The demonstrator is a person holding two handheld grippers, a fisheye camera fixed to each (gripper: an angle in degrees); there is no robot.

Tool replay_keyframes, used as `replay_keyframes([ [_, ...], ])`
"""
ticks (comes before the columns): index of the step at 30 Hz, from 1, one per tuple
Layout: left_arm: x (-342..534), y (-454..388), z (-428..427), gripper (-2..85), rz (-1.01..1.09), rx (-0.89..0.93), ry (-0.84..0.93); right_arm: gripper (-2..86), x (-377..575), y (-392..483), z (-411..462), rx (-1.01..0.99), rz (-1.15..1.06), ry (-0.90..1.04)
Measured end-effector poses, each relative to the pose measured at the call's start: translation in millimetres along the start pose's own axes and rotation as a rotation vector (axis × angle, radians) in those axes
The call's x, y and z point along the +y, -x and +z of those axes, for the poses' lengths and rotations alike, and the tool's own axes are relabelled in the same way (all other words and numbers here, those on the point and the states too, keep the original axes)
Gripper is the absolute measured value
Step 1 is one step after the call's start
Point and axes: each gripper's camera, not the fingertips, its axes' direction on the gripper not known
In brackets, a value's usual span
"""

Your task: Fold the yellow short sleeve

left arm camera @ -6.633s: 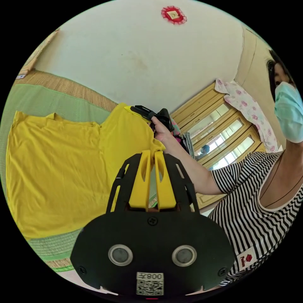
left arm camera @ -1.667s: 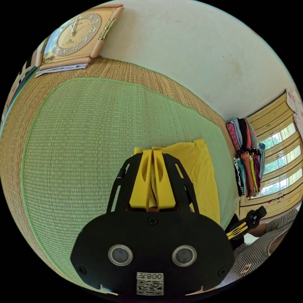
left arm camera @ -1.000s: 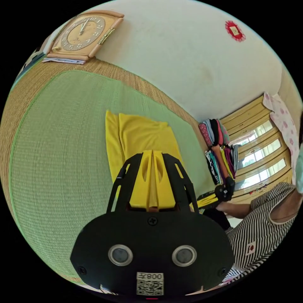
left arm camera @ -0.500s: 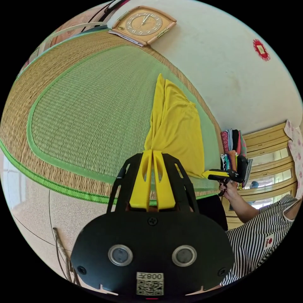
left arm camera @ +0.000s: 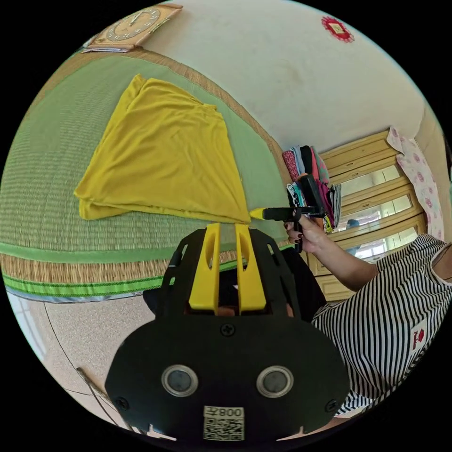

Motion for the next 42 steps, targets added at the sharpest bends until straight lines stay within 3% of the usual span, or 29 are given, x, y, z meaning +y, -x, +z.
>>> replay_keyframes([
  [9,13,-47,55,7.4,0.123,-0.011,0.125,2.1,-6,-17,-13,-0.180,0.057,-0.012],
  [14,10,-109,76,7.1,0.348,-0.149,0.155,1.9,-10,-12,-32,-0.281,0.044,-0.040],
  [19,17,-132,93,2.8,0.414,-0.317,0.191,3.0,-13,-10,-43,-0.282,0.048,-0.039],
  [29,35,-121,55,1.4,0.398,-0.301,0.140,8.2,5,-31,-53,-0.470,0.168,-0.111],
  [36,35,-96,23,1.7,0.356,-0.298,0.128,3.2,4,-23,-42,-0.545,0.196,-0.105],
  [42,60,16,-67,5.0,-0.007,0.028,-0.061,1.9,13,0,-66,-0.598,0.150,-0.156],
])
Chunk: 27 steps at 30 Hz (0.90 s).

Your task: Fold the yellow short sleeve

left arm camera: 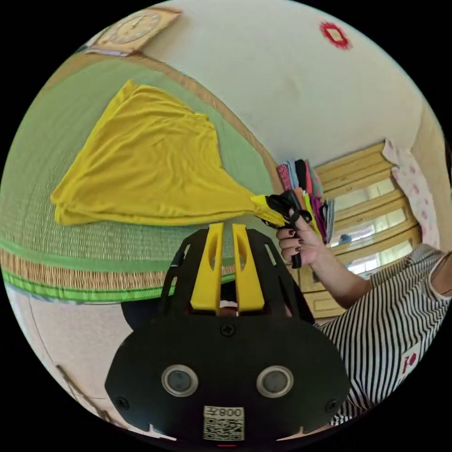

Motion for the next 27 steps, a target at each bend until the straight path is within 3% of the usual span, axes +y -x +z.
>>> replay_keyframes([
  [5,34,123,-62,10.6,-0.382,0.290,-0.250,1.5,1,37,4,-0.013,-0.075,0.018],
  [11,53,201,-91,12.1,-0.618,0.464,-0.457,1.4,7,73,10,-0.012,-0.128,0.021],
  [21,46,256,-103,11.0,-0.725,0.508,-0.547,1.5,39,115,16,-0.025,-0.168,0.013],
  [27,35,283,-90,4.9,-0.752,0.531,-0.574,1.6,66,132,14,-0.030,-0.172,-0.001],
])
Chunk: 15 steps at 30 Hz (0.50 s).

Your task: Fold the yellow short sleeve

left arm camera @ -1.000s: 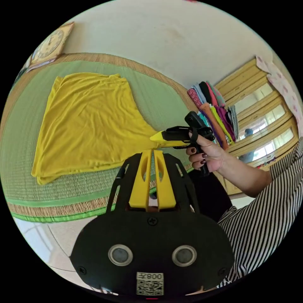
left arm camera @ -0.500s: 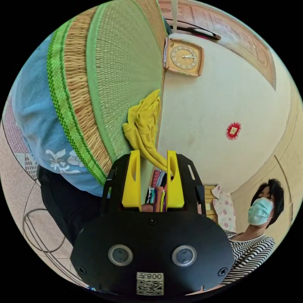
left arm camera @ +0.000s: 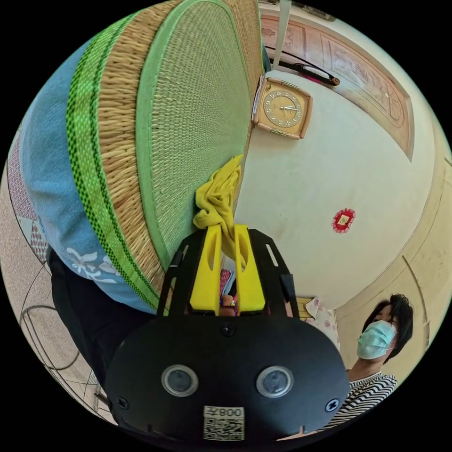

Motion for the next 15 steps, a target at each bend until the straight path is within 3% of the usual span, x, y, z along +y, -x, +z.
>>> replay_keyframes([
  [15,4,17,71,1.5,0.188,-0.036,0.121,1.8,85,43,-42,0.157,0.058,-0.015],
])
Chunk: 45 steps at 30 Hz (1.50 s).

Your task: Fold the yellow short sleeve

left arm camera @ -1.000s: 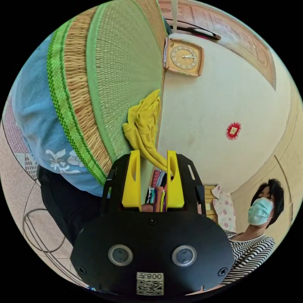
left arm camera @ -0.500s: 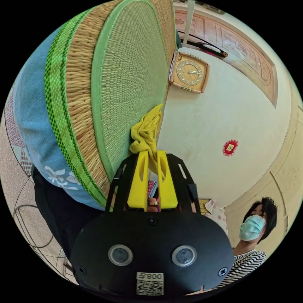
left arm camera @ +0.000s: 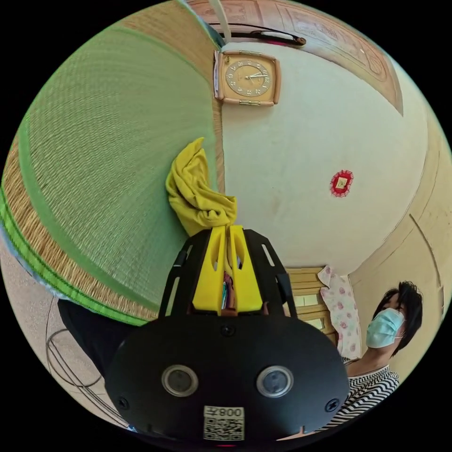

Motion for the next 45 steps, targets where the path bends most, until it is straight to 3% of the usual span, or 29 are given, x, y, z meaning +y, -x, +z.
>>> replay_keyframes([
  [6,-2,-54,65,1.4,0.240,0.011,0.096,1.7,21,92,-55,0.046,-0.180,-0.070],
  [13,78,-94,111,1.5,0.476,0.189,0.186,1.7,126,190,-140,-0.019,-0.404,-0.183],
  [24,230,13,225,1.5,0.532,0.244,0.441,1.7,348,227,-268,0.011,-0.419,-0.362],
  [29,258,94,329,1.4,0.491,0.197,0.509,1.7,379,220,-326,0.048,-0.356,-0.436],
  [33,268,111,412,1.4,0.535,0.219,0.519,1.6,372,237,-401,0.074,-0.365,-0.506],
  [40,327,64,580,1.5,0.839,0.361,0.548,1.5,386,334,-561,0.232,-0.557,-0.657],
  [45,416,105,694,1.6,0.961,0.413,0.685,1.6,459,342,-682,0.406,-0.523,-0.785],
])
